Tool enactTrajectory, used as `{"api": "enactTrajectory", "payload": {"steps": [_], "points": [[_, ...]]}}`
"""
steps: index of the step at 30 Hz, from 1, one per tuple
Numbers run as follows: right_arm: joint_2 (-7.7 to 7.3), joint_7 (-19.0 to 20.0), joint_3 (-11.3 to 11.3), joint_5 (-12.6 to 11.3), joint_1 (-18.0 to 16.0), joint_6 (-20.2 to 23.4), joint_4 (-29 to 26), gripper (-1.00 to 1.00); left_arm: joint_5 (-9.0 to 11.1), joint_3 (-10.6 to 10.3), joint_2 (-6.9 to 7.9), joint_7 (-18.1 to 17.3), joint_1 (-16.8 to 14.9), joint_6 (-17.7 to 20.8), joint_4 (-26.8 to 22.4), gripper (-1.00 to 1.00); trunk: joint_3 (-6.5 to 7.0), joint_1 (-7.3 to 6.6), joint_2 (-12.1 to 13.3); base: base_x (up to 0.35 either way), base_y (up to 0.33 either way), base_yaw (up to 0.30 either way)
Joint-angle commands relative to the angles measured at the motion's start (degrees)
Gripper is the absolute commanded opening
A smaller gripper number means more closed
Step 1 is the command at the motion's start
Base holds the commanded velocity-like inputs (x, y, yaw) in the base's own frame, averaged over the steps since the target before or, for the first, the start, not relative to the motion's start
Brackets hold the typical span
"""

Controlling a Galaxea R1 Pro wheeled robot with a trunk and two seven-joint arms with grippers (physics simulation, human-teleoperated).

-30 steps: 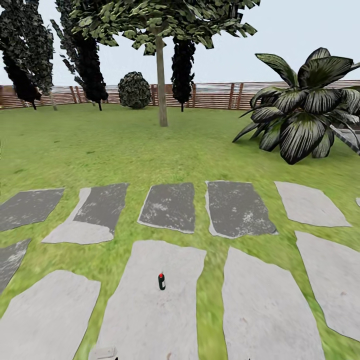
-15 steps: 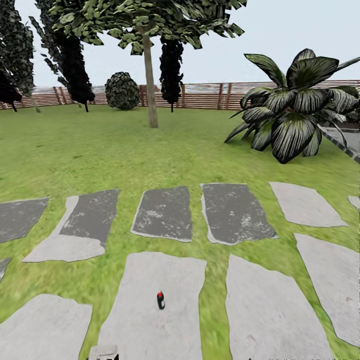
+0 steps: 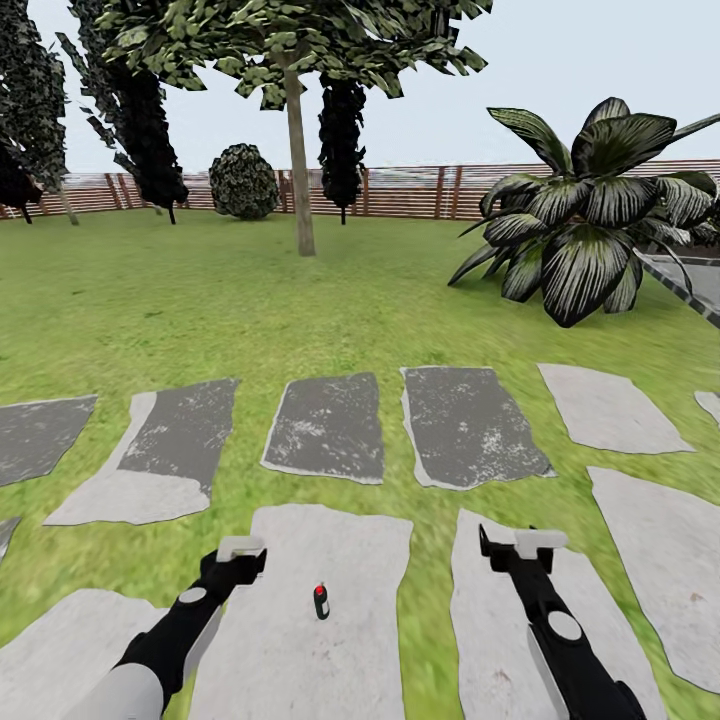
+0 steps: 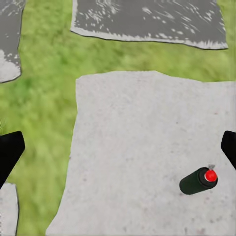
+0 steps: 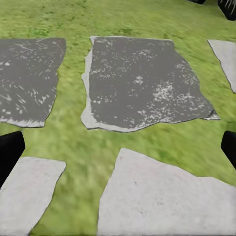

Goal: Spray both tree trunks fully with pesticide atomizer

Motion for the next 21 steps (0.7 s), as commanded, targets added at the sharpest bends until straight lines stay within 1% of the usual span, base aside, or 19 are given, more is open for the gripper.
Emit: {"api": "enactTrajectory", "payload": {"steps": [1, 5, 7, 10, 16, 21], "points": [[0.04, 0.0, 0.0, 0.0, 0.0, 0.1, -0.1, 1.00, 0.0, -0.1, -0.01, 0.0, 0.1, 0.0, 0.0, 1.00, 0.00, 0.00, 0.0, 0.000, 0.000, 0.000], [0.06, 0.0, 0.0, 0.0, 0.0, 0.1, 0.0, 1.00, -0.1, -0.7, -0.02, 0.0, 0.2, -0.2, 0.1, 1.00, 0.00, 0.00, 0.0, 0.000, 0.000, -0.022], [-0.01, 0.0, -0.1, 0.0, 0.0, 0.2, -0.1, 1.00, -0.1, -2.3, 0.08, 0.2, 0.2, -0.4, 0.2, 1.00, 0.00, 0.00, 0.0, 0.000, 0.000, -0.196], [-0.06, 0.0, -0.2, 0.0, 0.0, 0.2, -0.2, 1.00, -0.1, -3.3, 0.25, 0.5, 0.1, -0.6, 0.3, 1.00, 0.00, 0.00, 0.0, 0.000, 0.000, -0.256], [-0.01, 0.0, -0.1, 0.0, 0.0, 0.3, -0.2, 1.00, 0.1, -3.4, 0.48, 0.7, 0.1, -0.6, 0.2, 1.00, 0.00, 0.00, 0.0, 0.011, 0.003, -0.291], [0.01, 0.0, -0.1, 0.0, 0.0, 0.3, -0.2, 1.00, 0.2, -3.4, 0.57, 0.7, 0.2, -0.7, 0.4, 1.00, 0.00, 0.00, 0.0, 0.140, 0.113, -0.297]]}}
